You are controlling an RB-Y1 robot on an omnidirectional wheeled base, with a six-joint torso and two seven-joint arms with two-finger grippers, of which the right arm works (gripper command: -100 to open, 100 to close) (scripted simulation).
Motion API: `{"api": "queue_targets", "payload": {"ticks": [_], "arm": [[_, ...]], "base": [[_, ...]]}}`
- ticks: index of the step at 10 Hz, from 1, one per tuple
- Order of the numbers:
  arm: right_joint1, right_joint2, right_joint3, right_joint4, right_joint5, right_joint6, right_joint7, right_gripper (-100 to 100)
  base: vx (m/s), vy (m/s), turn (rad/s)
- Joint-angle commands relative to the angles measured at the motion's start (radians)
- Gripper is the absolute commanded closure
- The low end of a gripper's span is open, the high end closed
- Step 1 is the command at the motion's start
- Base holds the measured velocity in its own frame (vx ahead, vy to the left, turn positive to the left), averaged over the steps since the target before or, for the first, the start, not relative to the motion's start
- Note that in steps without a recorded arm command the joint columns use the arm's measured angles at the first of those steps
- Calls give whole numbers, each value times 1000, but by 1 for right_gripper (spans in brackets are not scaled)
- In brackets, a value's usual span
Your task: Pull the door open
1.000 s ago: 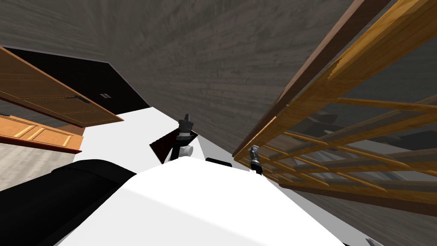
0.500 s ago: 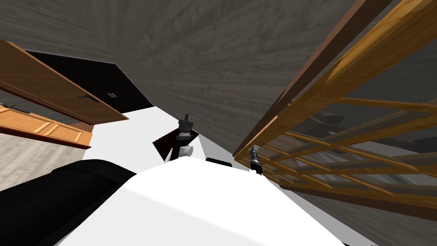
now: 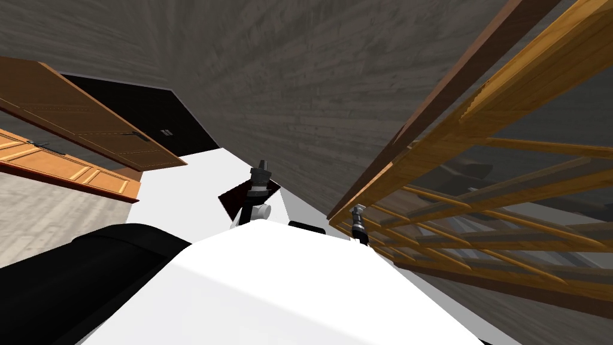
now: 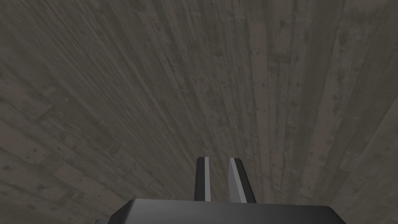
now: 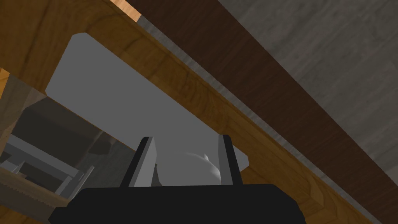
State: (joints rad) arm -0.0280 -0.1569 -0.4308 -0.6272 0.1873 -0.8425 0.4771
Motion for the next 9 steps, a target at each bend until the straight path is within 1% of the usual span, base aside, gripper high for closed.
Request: {"api": "queue_targets", "payload": {"ticks": [1, 2, 3, 4, 5, 6, 8, 9], "arm": [[-3, -22, -13, 9, -16, -14, -41, 100], [-3, -22, -13, 9, -16, -14, -41, 100], [-2, -24, -9, 9, -29, -14, -83, 100], [0, -25, -6, 9, -42, -14, -109, 100], [0, -25, -6, 9, -42, -14, -124, 100], [1, -27, -3, 9, -55, -14, -156, 100], [1, -27, -3, 9, -55, -14, -166, 100], [3, -28, 0, 8, -68, -14, -207, 100]], "base": [[-38, -17, 57], [-14, 2, -10], [-22, 5, 71], [-49, -6, 106], [-37, -10, 45], [-40, -1, 77], [-22, -12, 13], [-28, -10, 75]]}}
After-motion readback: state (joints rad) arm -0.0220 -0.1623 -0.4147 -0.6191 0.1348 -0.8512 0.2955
